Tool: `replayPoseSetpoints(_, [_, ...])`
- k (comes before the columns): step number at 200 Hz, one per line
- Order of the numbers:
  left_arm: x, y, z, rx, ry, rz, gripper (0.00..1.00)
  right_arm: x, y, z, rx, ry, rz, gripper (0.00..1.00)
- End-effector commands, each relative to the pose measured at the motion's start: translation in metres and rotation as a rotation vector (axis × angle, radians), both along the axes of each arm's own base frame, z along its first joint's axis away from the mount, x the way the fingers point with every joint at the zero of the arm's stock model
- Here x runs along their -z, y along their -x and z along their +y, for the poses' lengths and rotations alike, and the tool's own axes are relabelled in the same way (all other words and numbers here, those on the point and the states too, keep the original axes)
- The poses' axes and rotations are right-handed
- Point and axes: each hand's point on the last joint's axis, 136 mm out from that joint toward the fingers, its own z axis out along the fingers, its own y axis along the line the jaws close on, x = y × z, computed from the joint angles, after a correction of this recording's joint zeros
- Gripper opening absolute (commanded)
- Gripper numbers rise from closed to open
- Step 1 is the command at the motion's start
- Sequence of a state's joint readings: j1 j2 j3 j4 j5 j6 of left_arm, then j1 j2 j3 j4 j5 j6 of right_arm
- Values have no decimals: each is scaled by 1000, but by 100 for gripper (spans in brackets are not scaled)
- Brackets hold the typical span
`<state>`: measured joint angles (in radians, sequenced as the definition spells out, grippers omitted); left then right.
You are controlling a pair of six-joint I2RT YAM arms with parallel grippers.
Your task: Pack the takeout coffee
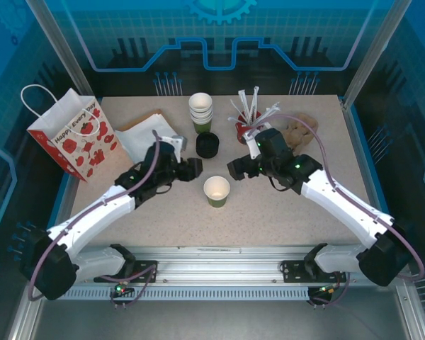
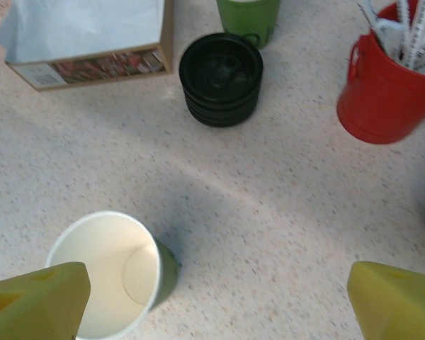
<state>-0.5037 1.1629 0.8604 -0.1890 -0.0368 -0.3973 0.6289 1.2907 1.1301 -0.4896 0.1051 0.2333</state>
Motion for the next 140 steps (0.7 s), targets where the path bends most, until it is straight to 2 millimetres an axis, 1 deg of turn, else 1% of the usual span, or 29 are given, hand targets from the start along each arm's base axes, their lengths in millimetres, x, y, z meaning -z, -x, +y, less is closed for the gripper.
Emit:
replayPoseSetpoints(1, [-18,-16,11,-33,67,-28,67,-16,-12,32,-40,-98,-24,93])
replayPoseSetpoints(22, [-11,-39,25,-69,28,-24,68,-10,-19,46,-42,-59,-55,89])
replayPoseSetpoints(37, [-4,-54,32,-87,-20,-20,69,-4,-22,46,-29,-20,-80,88])
replayPoseSetpoints(45, [1,-64,32,-87,-46,-18,69,0,-23,43,-21,-8,-74,89])
replayPoseSetpoints(51, [8,-71,33,-92,-75,-5,68,2,-24,41,-19,-1,-70,88])
replayPoseSetpoints(59, [12,-82,32,-92,-109,5,67,5,-24,40,-24,10,-63,88])
replayPoseSetpoints(65, [22,-89,31,-91,-132,28,66,6,-24,39,-23,16,-61,88])
replayPoseSetpoints(73, [27,-99,28,-88,-149,35,65,10,-24,38,-25,25,-56,88])
replayPoseSetpoints(81, [38,-109,26,-88,-170,58,63,12,-23,38,-26,29,-56,88])
replayPoseSetpoints(83, [36,-112,26,-89,-172,54,63,14,-23,37,-25,33,-54,88])
replayPoseSetpoints(88, [42,-118,23,-84,-184,67,62,16,-23,35,-23,36,-54,88])
replayPoseSetpoints(92, [43,-122,21,-81,-189,68,60,17,-23,35,-22,39,-56,88])
replayPoseSetpoints(97, [50,-128,21,-80,-201,81,59,18,-23,33,-19,43,-56,88])
replayPoseSetpoints(103, [53,-134,18,-77,-214,83,58,20,-23,31,-13,46,-56,89])
replayPoseSetpoints(109, [60,-139,18,-77,-232,96,57,22,-23,28,-9,48,-55,89])
replayPoseSetpoints(136, [73,-158,12,-68,-287,117,51,26,-19,23,-7,43,-48,89])
replayPoseSetpoints(140, [72,-161,11,-67,-290,116,50,27,-19,23,-7,42,-46,89])
